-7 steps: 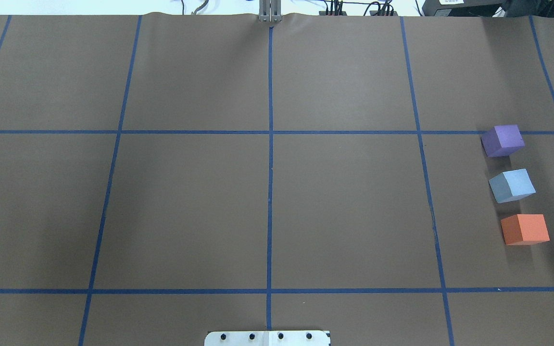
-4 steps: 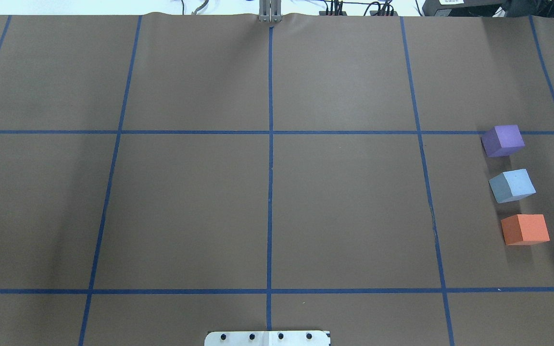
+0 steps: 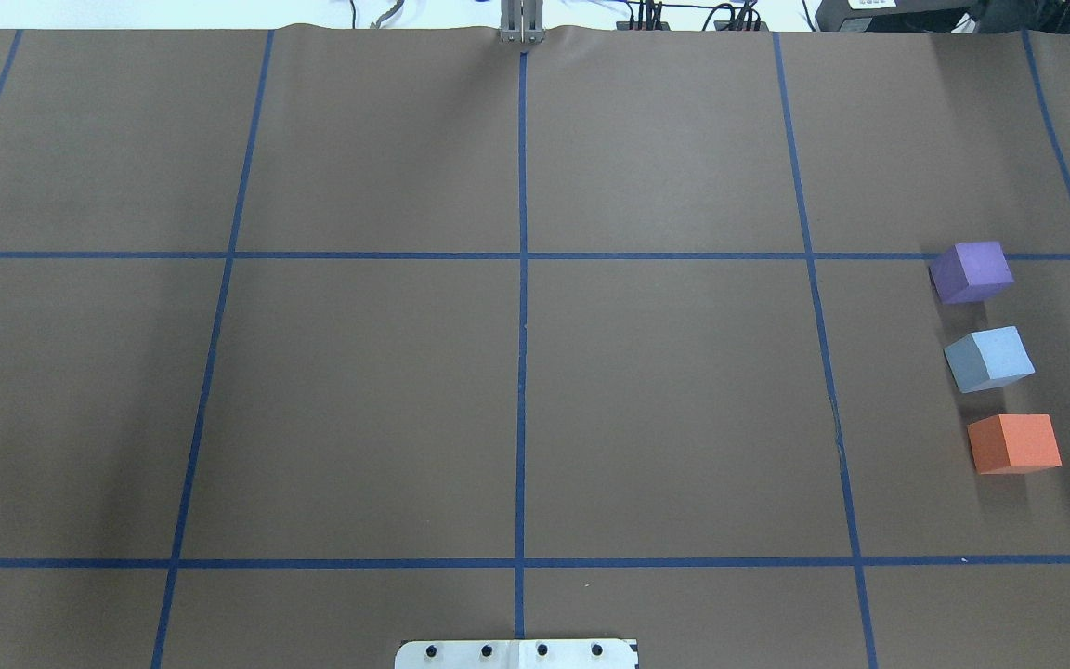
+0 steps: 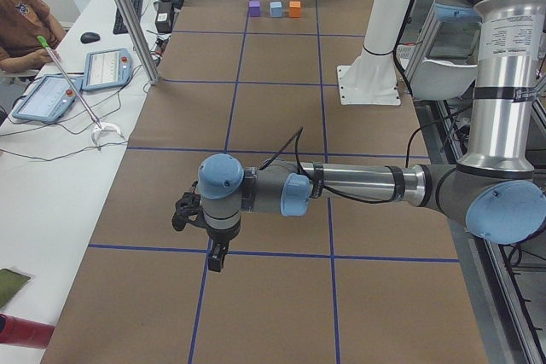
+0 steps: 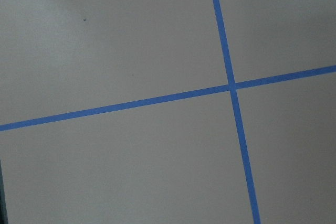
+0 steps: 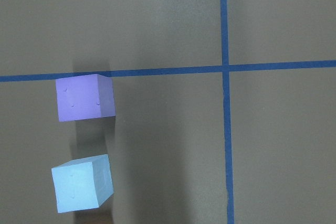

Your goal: Place blue block between orange and purple blocks

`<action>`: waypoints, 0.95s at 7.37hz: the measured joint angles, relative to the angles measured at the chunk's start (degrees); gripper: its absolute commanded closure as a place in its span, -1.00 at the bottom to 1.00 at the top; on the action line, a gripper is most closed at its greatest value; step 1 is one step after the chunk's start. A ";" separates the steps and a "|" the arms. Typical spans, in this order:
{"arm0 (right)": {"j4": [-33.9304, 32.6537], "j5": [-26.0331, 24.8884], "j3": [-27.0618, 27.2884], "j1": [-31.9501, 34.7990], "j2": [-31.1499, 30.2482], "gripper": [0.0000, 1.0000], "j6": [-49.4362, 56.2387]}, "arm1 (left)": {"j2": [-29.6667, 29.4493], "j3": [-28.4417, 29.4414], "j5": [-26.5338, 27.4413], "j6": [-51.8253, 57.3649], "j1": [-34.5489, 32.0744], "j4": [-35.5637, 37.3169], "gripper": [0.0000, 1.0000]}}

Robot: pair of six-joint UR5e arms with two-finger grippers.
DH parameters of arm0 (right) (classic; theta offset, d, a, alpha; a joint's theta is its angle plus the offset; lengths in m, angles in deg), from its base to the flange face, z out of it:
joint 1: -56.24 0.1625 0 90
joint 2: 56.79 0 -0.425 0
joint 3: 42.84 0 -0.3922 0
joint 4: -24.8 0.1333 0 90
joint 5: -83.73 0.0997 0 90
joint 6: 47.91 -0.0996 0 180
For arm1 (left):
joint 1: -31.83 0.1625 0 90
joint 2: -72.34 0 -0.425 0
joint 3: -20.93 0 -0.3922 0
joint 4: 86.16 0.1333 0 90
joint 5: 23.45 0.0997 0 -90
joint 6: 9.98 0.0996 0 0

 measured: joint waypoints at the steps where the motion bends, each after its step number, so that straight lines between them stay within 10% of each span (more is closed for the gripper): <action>1: 0.00 -0.55 -0.02 -0.01 0.00 -0.99 0.00 | 0.08 -0.29 -0.02 -0.81 0.13 0.01 -1.00; 7: 0.08 -1.54 -0.87 0.00 -0.99 -0.99 0.18 | 0.28 -0.18 0.25 -1.48 0.21 0.01 -1.00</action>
